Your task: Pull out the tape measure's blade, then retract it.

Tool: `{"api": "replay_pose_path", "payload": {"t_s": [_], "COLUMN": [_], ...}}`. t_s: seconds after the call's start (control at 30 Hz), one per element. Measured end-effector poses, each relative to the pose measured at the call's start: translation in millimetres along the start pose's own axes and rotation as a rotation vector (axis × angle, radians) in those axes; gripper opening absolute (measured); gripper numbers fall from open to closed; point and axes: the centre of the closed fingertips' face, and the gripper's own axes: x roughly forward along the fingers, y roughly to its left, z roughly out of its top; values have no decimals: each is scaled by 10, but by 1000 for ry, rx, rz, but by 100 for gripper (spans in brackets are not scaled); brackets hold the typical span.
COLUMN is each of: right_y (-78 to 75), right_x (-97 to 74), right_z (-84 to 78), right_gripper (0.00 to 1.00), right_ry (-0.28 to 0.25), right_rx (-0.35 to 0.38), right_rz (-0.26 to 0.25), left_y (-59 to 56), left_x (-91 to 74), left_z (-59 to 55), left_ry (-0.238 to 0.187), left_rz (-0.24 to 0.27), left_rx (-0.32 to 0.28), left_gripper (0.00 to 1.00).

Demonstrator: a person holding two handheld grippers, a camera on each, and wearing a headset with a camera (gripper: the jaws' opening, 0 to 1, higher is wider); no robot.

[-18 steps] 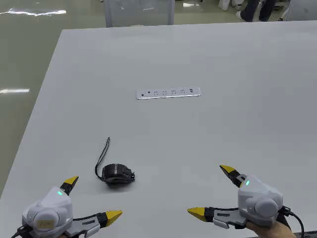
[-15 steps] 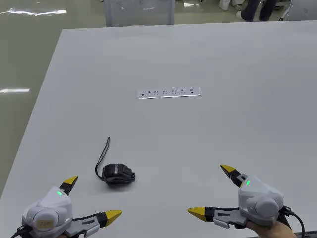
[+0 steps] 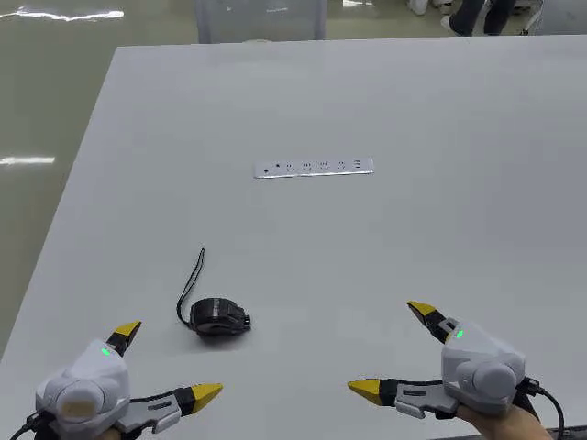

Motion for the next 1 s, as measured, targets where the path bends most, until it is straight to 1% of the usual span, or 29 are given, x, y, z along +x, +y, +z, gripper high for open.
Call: {"api": "replay_pose_path", "payload": {"t_s": [0.3, 0.77, 1.0], "right_y": [-15, -31, -34], "right_x": [-3, -6, -4], "right_z": [-17, -23, -30], "right_gripper": [99, 99, 99], "right_ry": [4, 1, 6], "right_rx": [2, 5, -1], "right_rz": [2, 8, 19], "left_y": [-4, 18, 60], "left_x": [13, 0, 12], "left_z": [-22, -27, -24], "left_ry": [11, 14, 24], "left_rz": [-5, -5, -8], "left_rx": [5, 11, 27], "left_gripper": [99, 99, 98]}}
